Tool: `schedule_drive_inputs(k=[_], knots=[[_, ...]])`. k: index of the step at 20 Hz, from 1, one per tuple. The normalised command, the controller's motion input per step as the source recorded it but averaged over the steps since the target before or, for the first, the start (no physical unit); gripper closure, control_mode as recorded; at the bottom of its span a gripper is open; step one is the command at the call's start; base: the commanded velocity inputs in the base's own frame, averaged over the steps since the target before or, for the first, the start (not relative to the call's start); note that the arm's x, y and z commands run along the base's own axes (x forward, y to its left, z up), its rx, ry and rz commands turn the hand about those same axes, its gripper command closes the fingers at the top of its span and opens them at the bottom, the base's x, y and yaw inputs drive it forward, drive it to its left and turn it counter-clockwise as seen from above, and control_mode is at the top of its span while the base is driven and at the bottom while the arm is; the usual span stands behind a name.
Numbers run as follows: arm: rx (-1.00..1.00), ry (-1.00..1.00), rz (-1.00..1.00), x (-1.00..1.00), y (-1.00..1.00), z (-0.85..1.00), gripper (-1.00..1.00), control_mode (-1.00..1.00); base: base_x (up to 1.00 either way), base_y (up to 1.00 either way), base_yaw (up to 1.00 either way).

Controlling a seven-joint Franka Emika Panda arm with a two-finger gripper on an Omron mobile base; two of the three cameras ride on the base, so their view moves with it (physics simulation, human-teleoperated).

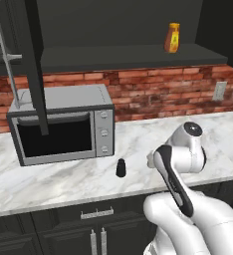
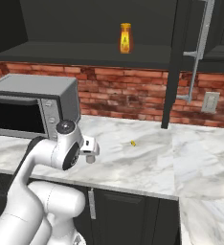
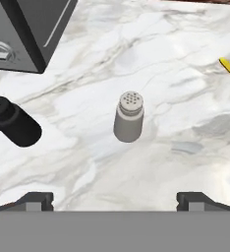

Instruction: Pick the shaker and shaker from the counter and place them in the cabinet.

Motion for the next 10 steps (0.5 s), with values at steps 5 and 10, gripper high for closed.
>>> schedule_drive_inputs(k=[5,10], knots=[[0.0,0.0,0.0,0.48,0.0,-0.13,-1.0,-1.0,0.0,0.0,0.0],[0.0,0.0,0.0,0.38,0.0,-0.2,-1.0,-1.0,0.0,0.0,0.0]])
